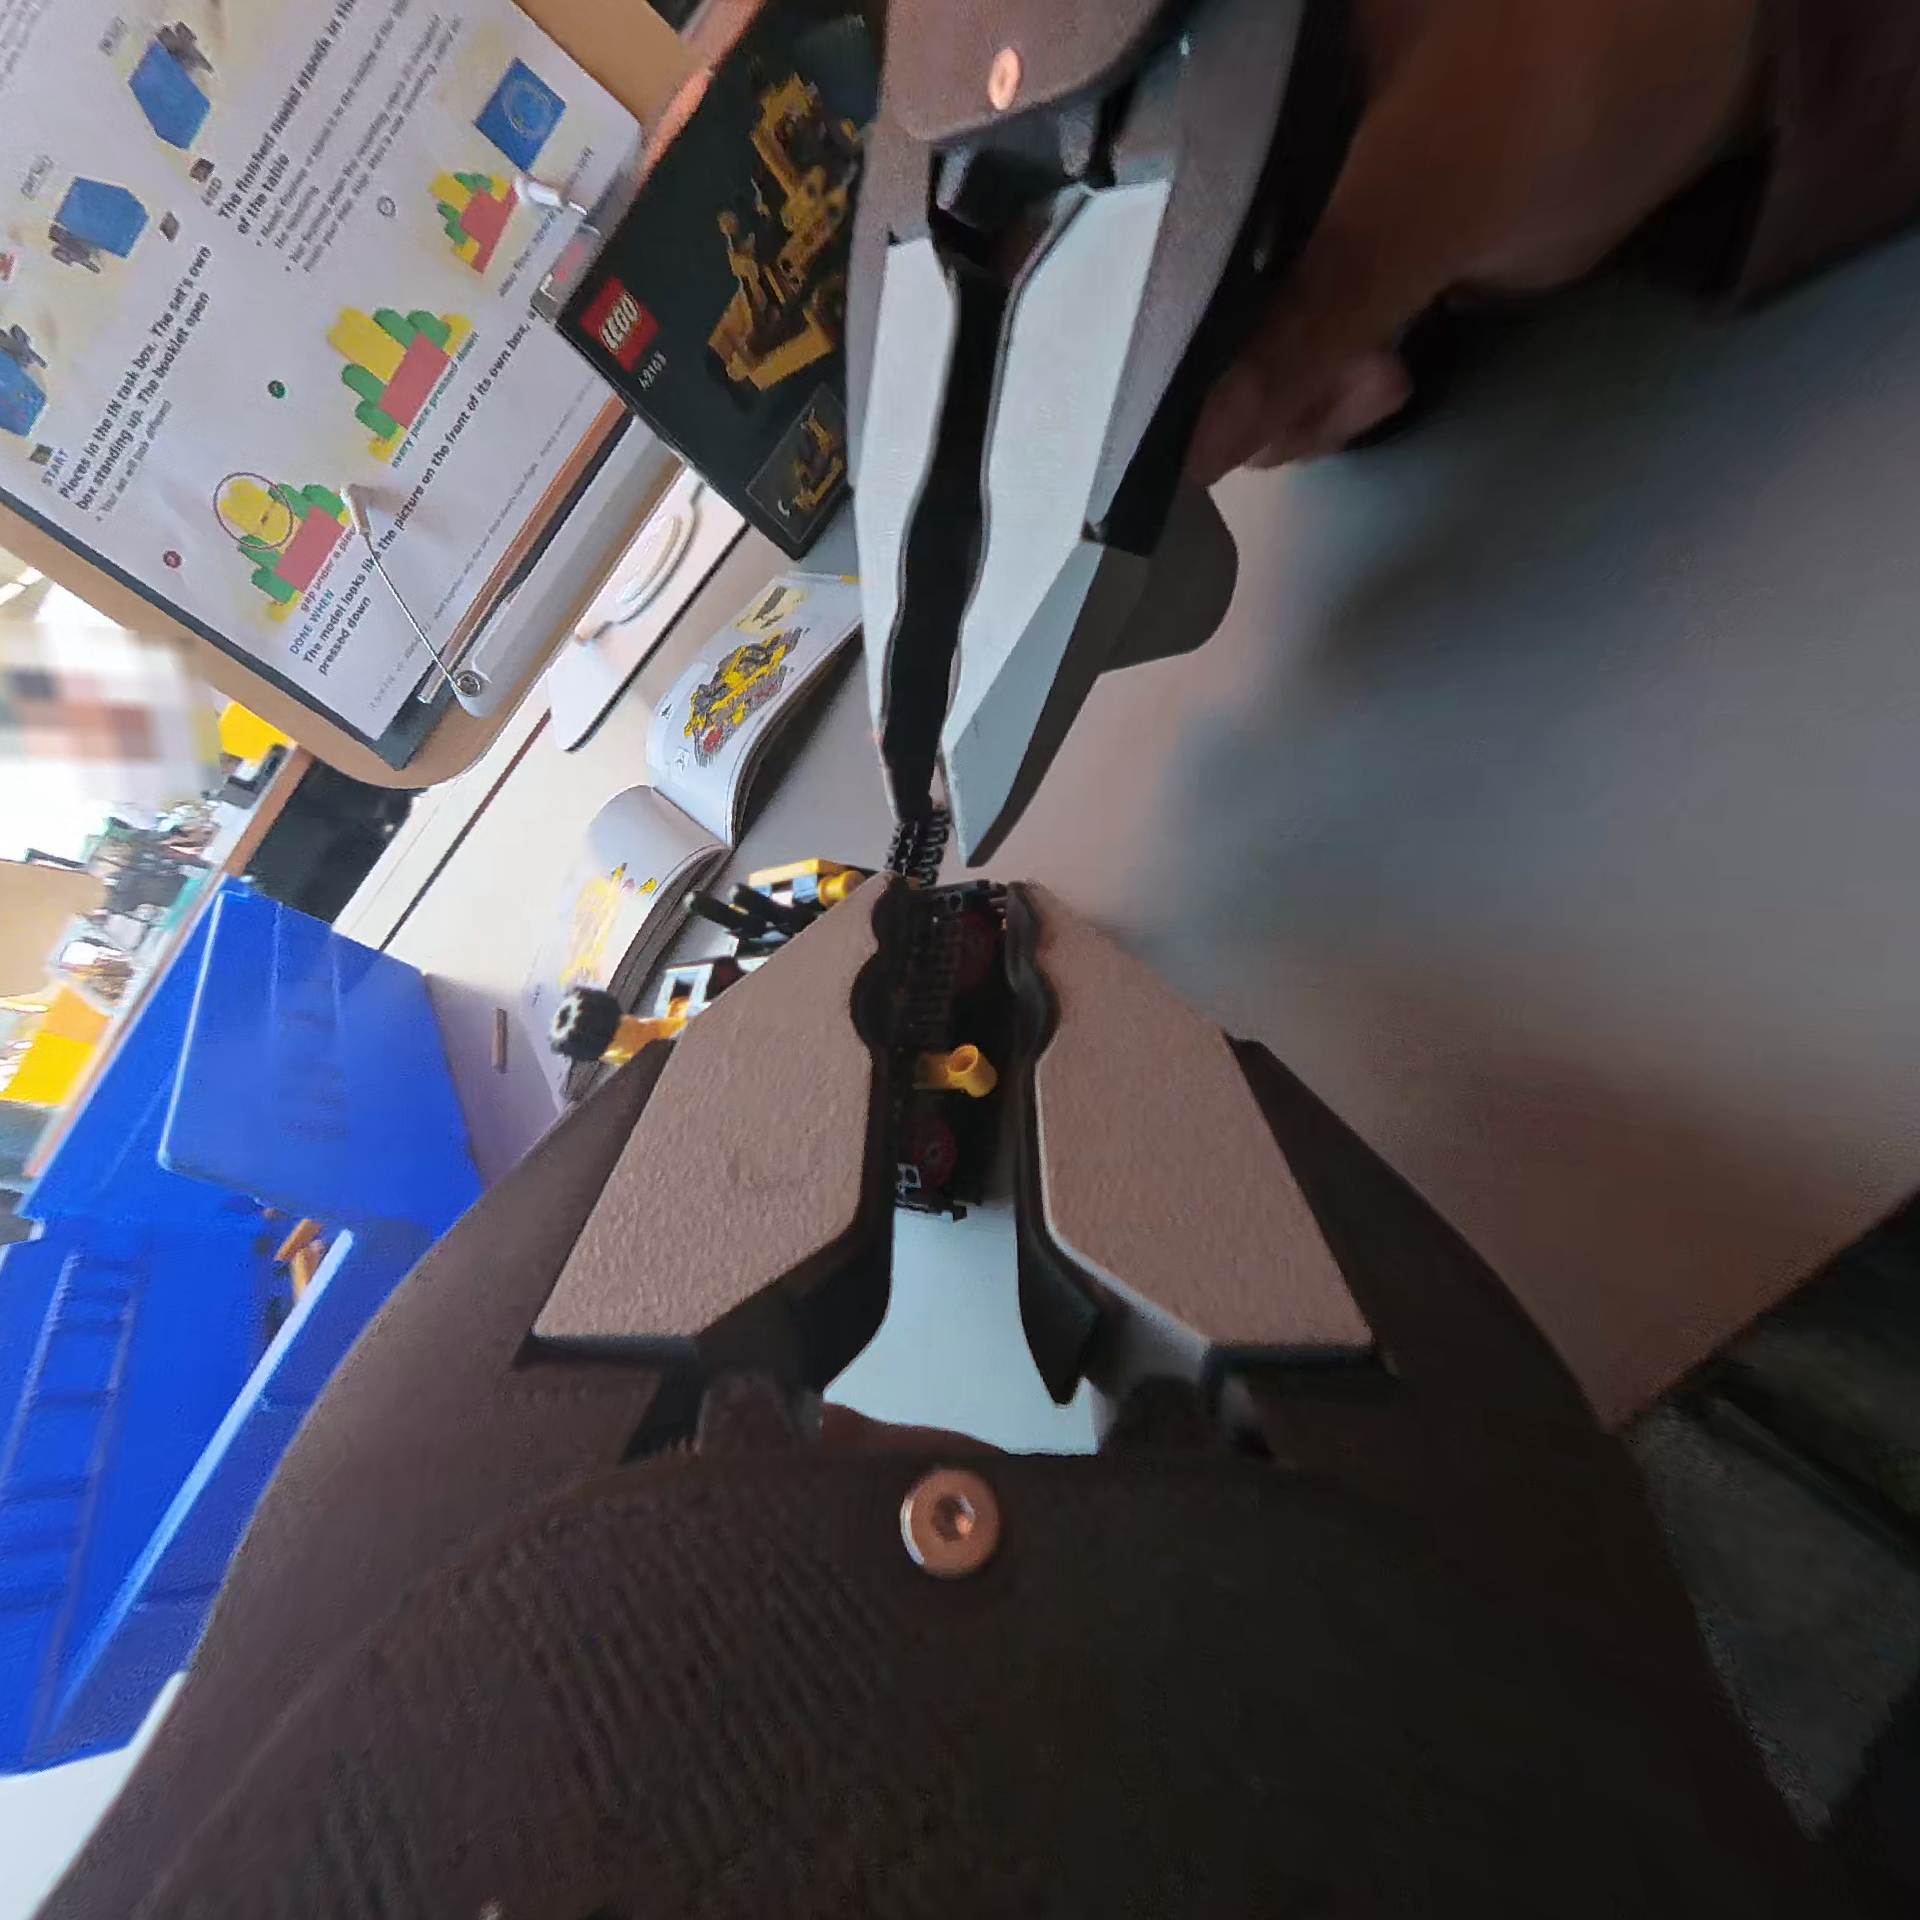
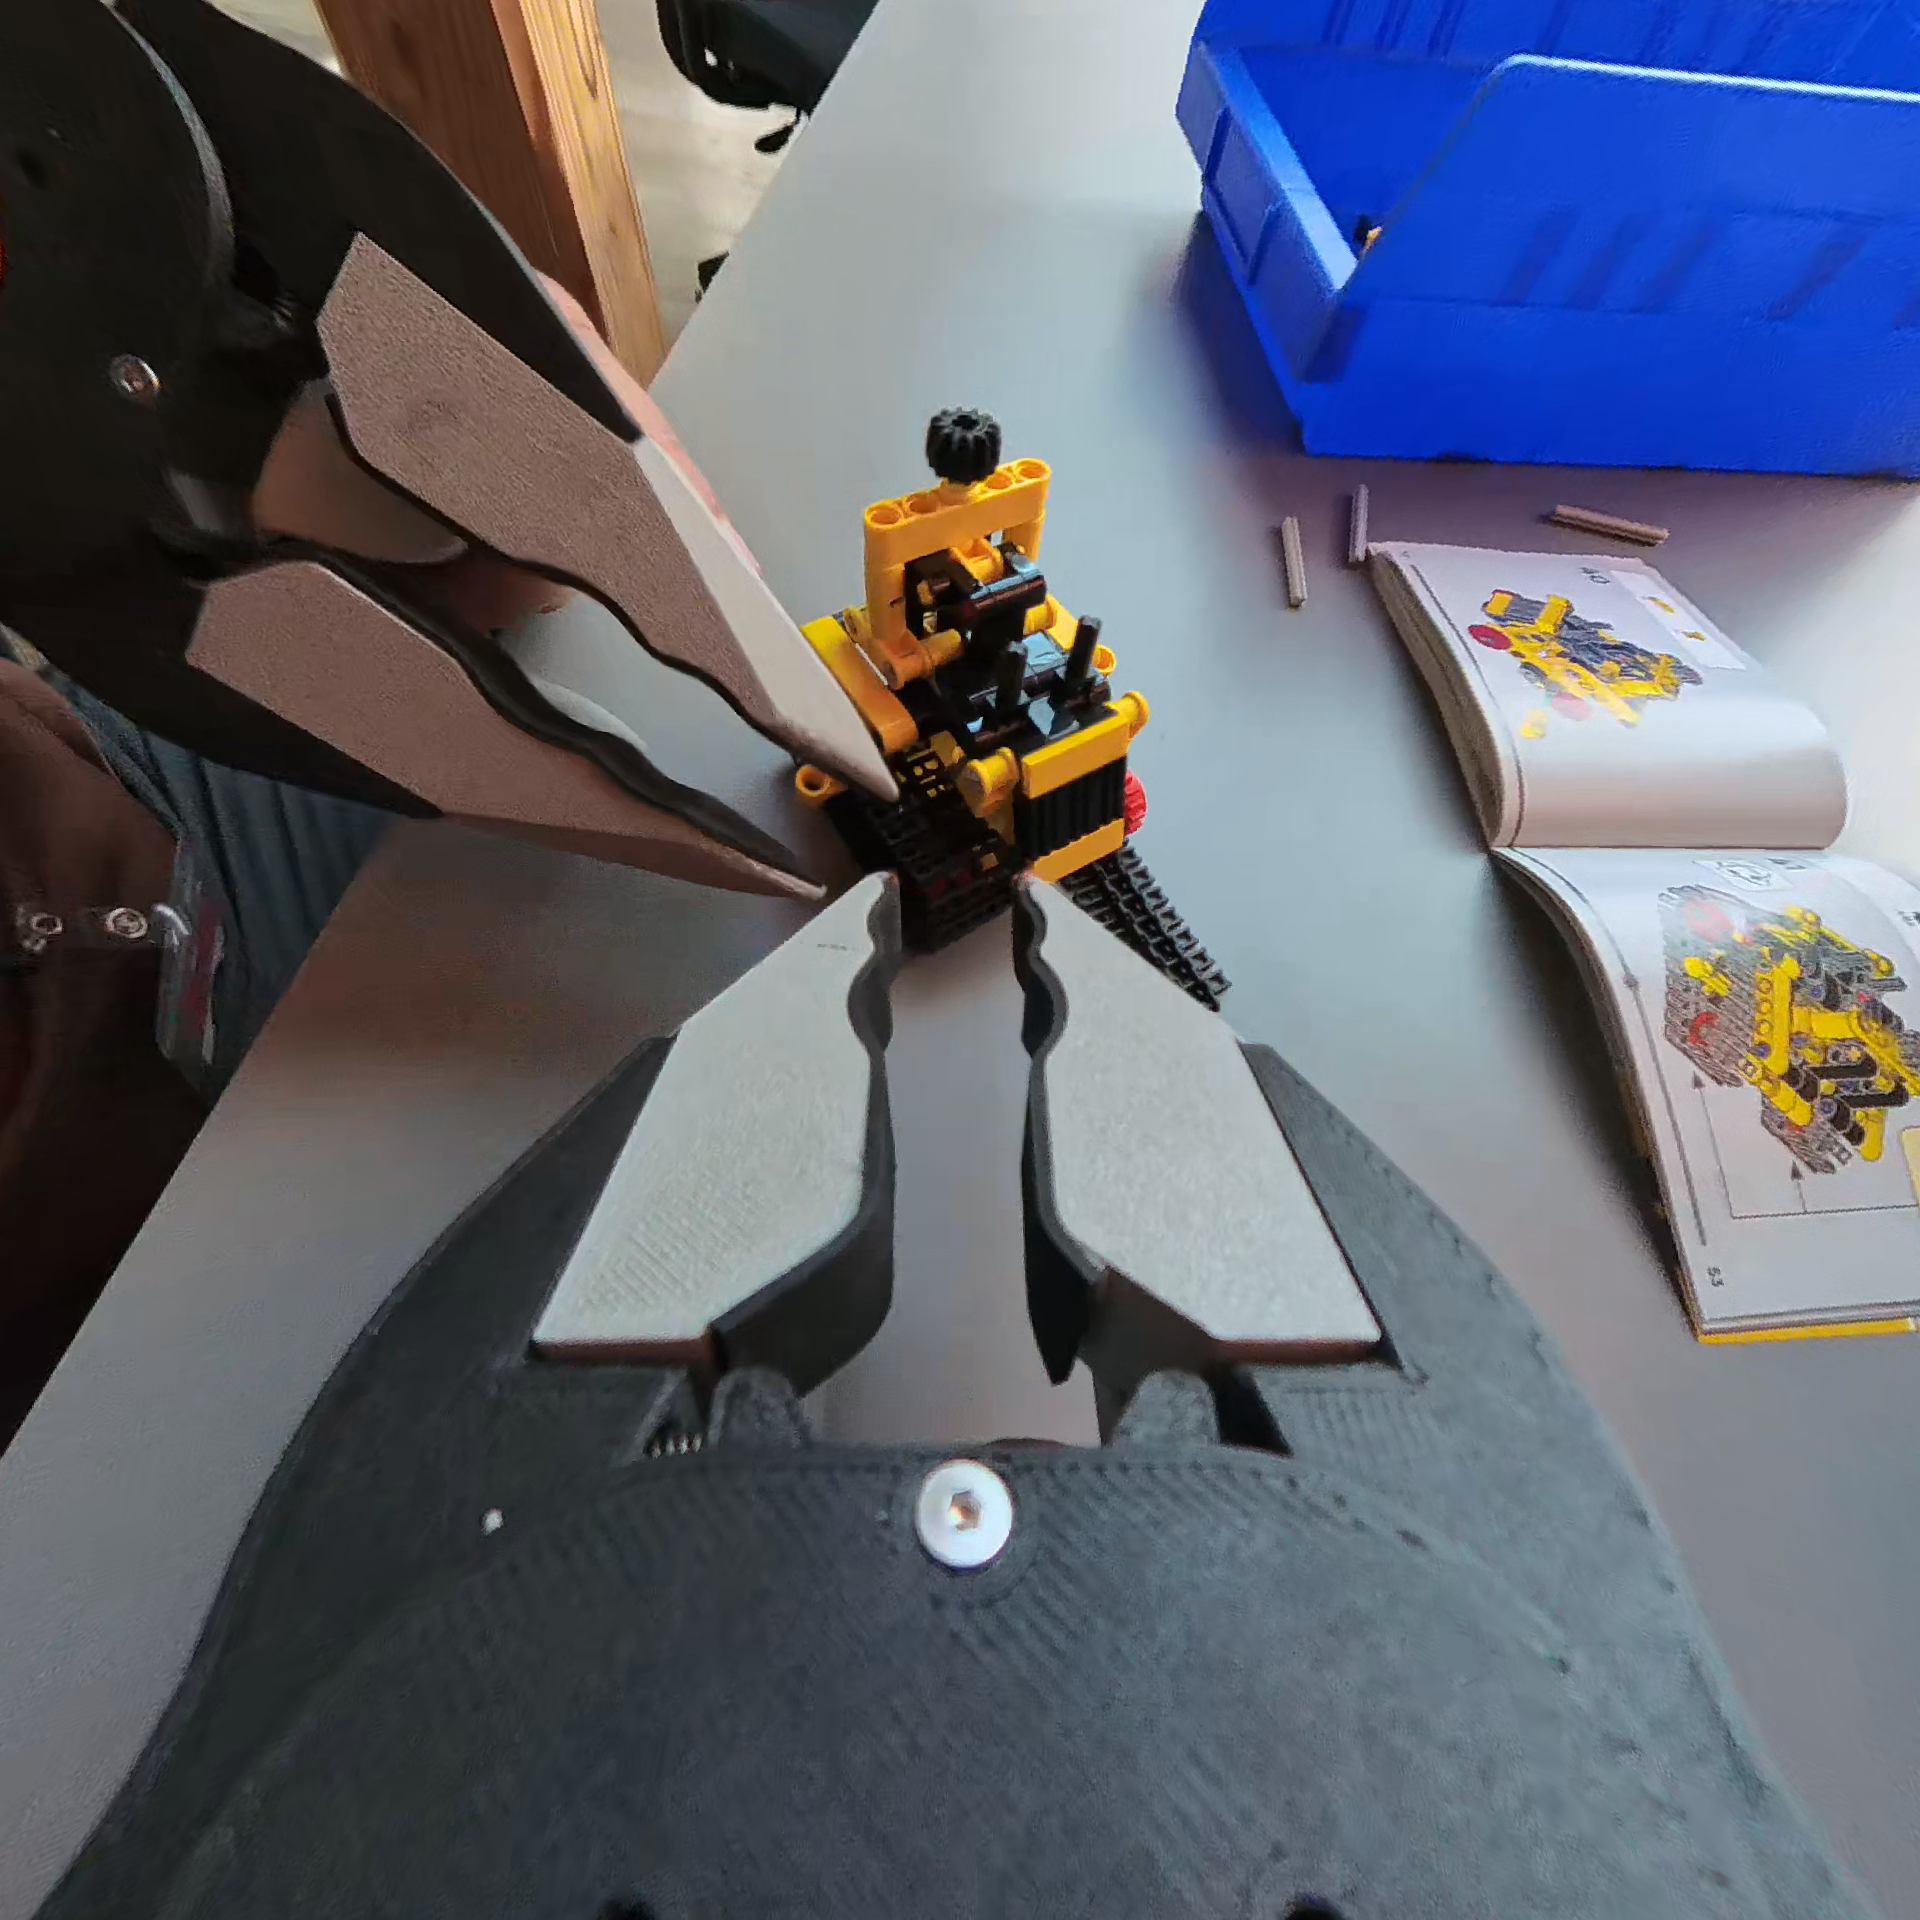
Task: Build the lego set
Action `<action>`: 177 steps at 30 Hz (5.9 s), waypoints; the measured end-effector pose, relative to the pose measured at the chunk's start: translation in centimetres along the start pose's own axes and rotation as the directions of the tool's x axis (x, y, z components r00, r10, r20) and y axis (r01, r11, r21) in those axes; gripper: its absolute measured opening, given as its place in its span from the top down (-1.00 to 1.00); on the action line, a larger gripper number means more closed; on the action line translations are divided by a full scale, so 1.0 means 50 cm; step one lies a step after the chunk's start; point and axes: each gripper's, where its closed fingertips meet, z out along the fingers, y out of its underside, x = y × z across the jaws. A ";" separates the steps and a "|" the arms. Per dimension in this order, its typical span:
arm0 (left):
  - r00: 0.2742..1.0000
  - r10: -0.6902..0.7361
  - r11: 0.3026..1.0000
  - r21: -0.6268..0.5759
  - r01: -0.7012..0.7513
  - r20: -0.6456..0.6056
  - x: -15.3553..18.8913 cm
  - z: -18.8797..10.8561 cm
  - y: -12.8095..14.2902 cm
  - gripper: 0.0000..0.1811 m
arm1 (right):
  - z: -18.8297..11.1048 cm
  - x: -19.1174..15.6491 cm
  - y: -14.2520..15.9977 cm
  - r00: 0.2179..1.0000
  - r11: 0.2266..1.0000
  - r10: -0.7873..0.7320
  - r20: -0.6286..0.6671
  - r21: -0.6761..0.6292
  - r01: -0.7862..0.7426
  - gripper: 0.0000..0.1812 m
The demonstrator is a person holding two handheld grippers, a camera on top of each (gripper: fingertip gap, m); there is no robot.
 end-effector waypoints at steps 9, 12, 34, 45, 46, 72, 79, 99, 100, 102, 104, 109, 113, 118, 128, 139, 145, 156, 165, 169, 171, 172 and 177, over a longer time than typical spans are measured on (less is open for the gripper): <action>0.989 0.116 0.990 -0.097 -0.106 0.095 -0.007 0.027 0.026 0.91 | 0.027 0.000 0.024 0.997 0.991 -0.068 -0.048 -0.115 0.062 0.83; 0.987 0.130 0.987 -0.105 -0.120 0.096 -0.006 0.029 0.029 0.93 | 0.032 -0.002 0.027 0.995 0.988 -0.087 -0.052 -0.132 0.079 0.86; 0.985 0.142 0.985 -0.115 -0.130 0.102 -0.010 0.024 0.040 1.00 | 0.039 0.002 0.023 0.945 0.953 -0.280 -0.169 -0.165 0.253 0.95; 0.984 0.140 0.985 -0.114 -0.127 0.111 -0.013 0.024 0.040 1.00 | 0.041 0.004 0.019 0.930 0.944 -0.314 -0.191 -0.167 0.285 0.90; 0.984 0.140 0.985 -0.113 -0.127 0.112 -0.013 0.023 0.040 1.00 | 0.041 0.004 0.019 0.930 0.944 -0.314 -0.191 -0.166 0.285 0.90; 0.960 0.247 0.959 -0.177 -0.223 0.133 -0.021 0.042 0.054 0.96 | 0.041 0.008 0.015 0.934 0.950 -0.298 -0.195 -0.154 0.271 0.99; 0.956 0.263 0.955 -0.177 -0.238 0.132 -0.022 0.041 0.054 0.98 | 0.042 0.011 0.013 0.937 0.954 -0.287 -0.200 -0.153 0.260 0.96; 0.948 0.288 0.949 -0.172 -0.263 0.135 -0.024 0.042 0.053 1.00 | 0.045 0.018 0.015 0.927 0.950 -0.293 -0.234 -0.177 0.256 0.99; 0.948 0.287 0.949 -0.173 -0.263 0.135 -0.024 0.042 0.053 1.00 | 0.045 0.019 0.015 0.926 0.950 -0.294 -0.238 -0.178 0.256 1.00; 0.949 0.284 0.950 -0.171 -0.260 0.134 -0.024 0.042 0.053 1.00 | 0.045 0.019 0.014 0.923 0.949 -0.297 -0.245 -0.181 0.257 1.00; 0.949 0.283 0.951 -0.167 -0.260 0.136 -0.024 0.042 0.053 1.00 | 0.045 0.019 0.014 0.922 0.950 -0.296 -0.248 -0.181 0.255 1.00; 0.949 0.279 0.953 -0.159 -0.256 0.144 -0.025 0.042 0.053 1.00 | 0.044 0.020 0.013 0.927 0.955 -0.275 -0.254 -0.179 0.235 1.00; 0.948 0.279 0.954 -0.154 -0.256 0.153 -0.025 0.042 0.053 1.00 | 0.044 0.021 0.013 0.930 0.959 -0.259 -0.262 -0.181 0.217 1.00; 0.944 0.286 0.953 -0.153 -0.262 0.165 -0.027 0.044 0.053 1.00 | 0.044 0.024 0.013 0.928 0.962 -0.246 -0.280 -0.184 0.200 1.00; 0.938 0.300 0.949 -0.151 -0.276 0.175 -0.029 0.046 0.051 1.00 | 0.042 0.027 0.011 0.934 0.971 -0.208 -0.291 -0.176 0.162 1.00; 0.956 0.255 0.961 -0.145 -0.234 0.148 -0.029 0.047 0.052 1.00 | 0.045 0.023 0.014 0.898 0.940 -0.325 -0.297 -0.205 0.272 0.99; 0.953 0.261 0.960 -0.143 -0.240 0.152 -0.030 0.047 0.052 1.00 | 0.044 0.031 0.013 0.915 0.957 -0.272 -0.297 -0.185 0.224 0.87; 0.951 0.273 0.956 -0.148 -0.252 0.145 -0.027 0.046 0.054 0.99 | 0.048 0.027 0.019 0.903 0.941 -0.317 -0.289 -0.216 0.261 0.96; 0.940 0.306 0.947 -0.150 -0.284 0.151 -0.024 0.052 0.048 0.95 | 0.047 0.030 0.020 0.909 0.944 -0.309 -0.279 -0.207 0.257 0.97; 0.936 0.312 0.945 -0.150 -0.289 0.161 -0.030 0.050 0.045 0.96 | 0.047 0.027 0.019 0.919 0.949 -0.295 -0.260 -0.194 0.249 0.96; 0.937 0.313 0.945 -0.149 -0.291 0.154 -0.030 0.050 0.044 0.98 | 0.047 0.025 0.019 0.919 0.947 -0.300 -0.256 -0.195 0.255 0.96; 0.937 0.314 0.945 -0.148 -0.292 0.152 -0.030 0.050 0.044 0.98 | 0.048 0.025 0.019 0.918 0.946 -0.302 -0.256 -0.198 0.256 0.96; 0.938 0.315 0.943 -0.157 -0.292 0.143 -0.029 0.053 0.045 1.00 | 0.048 0.026 0.021 0.918 0.946 -0.302 -0.259 -0.203 0.254 0.96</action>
